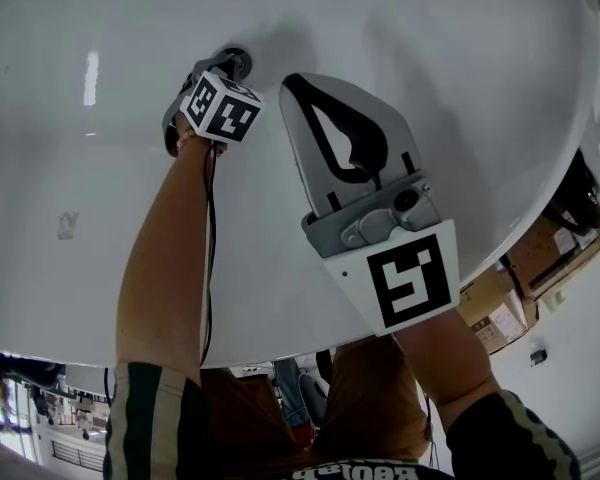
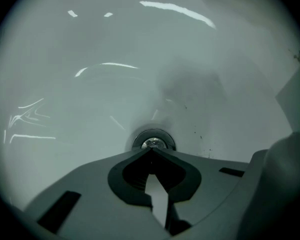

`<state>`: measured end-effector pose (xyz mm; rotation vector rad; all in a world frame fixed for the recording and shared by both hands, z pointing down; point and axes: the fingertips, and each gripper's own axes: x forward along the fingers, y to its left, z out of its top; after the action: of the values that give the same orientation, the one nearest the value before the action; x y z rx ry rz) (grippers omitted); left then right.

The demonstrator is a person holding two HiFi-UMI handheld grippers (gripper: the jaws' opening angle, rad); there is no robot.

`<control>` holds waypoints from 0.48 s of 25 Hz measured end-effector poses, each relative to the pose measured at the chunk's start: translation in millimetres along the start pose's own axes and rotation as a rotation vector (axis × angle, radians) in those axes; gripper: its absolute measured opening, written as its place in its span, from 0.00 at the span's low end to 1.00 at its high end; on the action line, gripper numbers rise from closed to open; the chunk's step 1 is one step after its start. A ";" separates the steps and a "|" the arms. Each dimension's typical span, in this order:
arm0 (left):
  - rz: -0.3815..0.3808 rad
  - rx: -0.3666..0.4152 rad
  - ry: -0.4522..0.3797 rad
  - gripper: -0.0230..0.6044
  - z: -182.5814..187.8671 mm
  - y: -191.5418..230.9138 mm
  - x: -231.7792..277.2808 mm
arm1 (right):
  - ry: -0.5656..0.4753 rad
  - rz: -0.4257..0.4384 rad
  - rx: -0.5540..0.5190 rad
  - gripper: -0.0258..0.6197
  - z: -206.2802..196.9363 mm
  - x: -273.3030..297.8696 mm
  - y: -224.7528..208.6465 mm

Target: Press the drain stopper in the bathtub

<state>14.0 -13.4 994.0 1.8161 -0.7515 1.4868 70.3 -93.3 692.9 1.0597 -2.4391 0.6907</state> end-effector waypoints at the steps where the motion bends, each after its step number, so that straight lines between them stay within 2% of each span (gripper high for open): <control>1: 0.003 -0.005 -0.008 0.05 -0.5 0.6 0.0 | -0.006 -0.002 0.003 0.05 1.2 -0.4 -0.2; 4: 0.028 -0.017 -0.060 0.05 -0.2 1.4 -2.2 | -0.024 0.002 0.023 0.05 3.7 -0.9 -0.2; 9: 0.060 0.042 -0.121 0.05 -5.8 1.4 -17.0 | -0.009 0.007 0.045 0.05 -1.6 0.1 0.3; 12: 0.057 0.000 -0.142 0.05 -10.7 9.2 -27.3 | -0.013 0.001 0.062 0.05 -1.6 -1.1 -3.1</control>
<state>-4.6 -10.0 969.8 1.9306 -0.8789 1.4038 73.6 -93.7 694.5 1.0901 -2.4436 0.7670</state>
